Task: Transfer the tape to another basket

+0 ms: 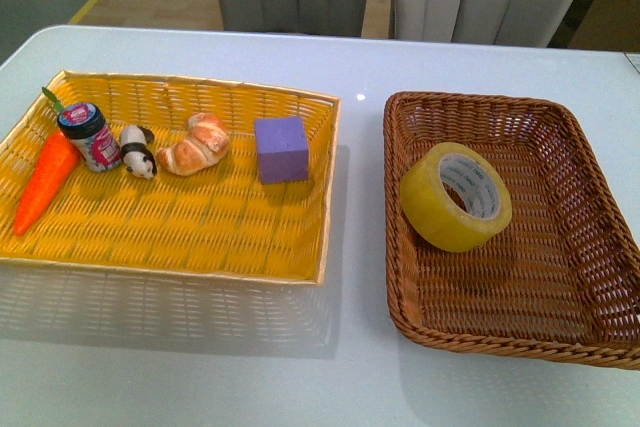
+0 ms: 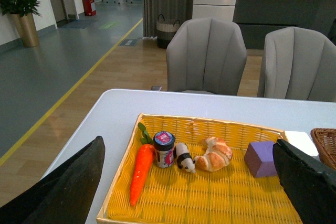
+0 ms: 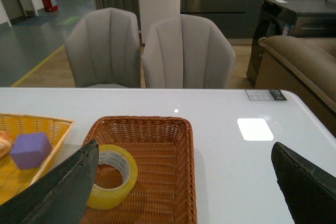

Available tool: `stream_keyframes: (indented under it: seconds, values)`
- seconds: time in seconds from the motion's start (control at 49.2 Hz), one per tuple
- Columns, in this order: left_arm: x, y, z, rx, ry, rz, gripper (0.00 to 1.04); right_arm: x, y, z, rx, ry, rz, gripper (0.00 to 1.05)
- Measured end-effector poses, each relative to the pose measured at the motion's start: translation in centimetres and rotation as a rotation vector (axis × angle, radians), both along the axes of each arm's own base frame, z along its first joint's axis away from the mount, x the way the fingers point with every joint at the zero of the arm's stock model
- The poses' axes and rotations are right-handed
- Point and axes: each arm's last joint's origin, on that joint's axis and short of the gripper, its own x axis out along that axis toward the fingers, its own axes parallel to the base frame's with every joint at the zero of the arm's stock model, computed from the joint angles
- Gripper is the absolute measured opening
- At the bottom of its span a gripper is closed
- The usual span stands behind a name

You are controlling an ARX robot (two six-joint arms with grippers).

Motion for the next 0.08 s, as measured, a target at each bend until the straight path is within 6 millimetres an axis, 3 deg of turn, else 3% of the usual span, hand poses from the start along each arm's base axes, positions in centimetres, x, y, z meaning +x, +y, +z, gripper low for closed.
stream_keyframes:
  seconds: [0.081]
  values:
    - [0.00,0.00,0.00,0.000,0.000,0.000,0.96,0.00,0.00,0.00,0.000,0.000,0.000,0.96]
